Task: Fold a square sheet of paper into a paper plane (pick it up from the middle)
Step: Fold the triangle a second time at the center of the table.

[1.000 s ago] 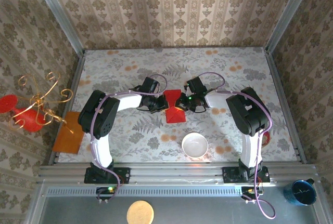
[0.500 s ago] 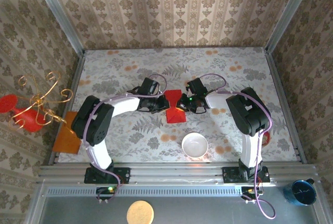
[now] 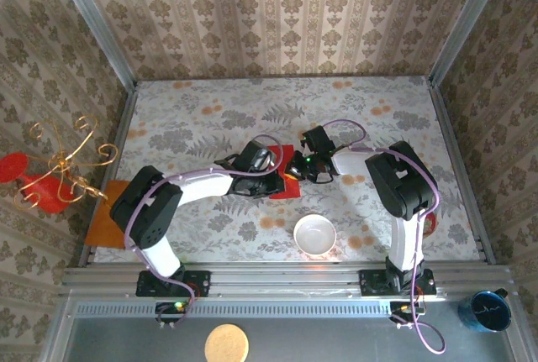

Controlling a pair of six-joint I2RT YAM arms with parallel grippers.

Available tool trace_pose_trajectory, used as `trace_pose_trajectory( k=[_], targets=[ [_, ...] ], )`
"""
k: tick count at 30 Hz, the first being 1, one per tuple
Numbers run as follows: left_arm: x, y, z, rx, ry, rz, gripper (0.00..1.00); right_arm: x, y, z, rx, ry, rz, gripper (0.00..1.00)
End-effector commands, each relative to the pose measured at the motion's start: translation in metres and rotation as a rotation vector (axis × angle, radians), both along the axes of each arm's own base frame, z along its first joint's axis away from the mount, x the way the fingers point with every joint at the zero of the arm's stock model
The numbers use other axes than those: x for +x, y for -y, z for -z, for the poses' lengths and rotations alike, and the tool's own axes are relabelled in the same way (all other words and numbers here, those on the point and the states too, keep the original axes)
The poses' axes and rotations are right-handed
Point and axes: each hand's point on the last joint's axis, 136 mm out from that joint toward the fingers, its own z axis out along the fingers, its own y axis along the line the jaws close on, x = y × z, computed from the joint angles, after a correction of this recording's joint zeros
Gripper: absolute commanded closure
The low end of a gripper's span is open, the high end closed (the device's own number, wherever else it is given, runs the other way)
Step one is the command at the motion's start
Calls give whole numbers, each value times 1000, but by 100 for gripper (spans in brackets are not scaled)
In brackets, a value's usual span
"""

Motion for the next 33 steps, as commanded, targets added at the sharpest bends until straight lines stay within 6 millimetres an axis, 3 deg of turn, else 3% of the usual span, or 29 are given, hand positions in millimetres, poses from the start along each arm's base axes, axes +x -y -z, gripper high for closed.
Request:
trace_pose_trajectory(
  k=[1,13,22,33],
  targets=[
    [-1,-11,16,72,-28,-22,86,-18,26,41,-122,-108,51,96],
    [-1,-22,32,108,-48,-51,88,-19,27,42,-124,-110,53,96],
    [3,-17,24,64,-33,-51,89,-19,29,43,-127,-112,55,96],
    [2,-27,33,51,-58,-76,89,-20,32,46,-128,-119,59,96]
  ],
)
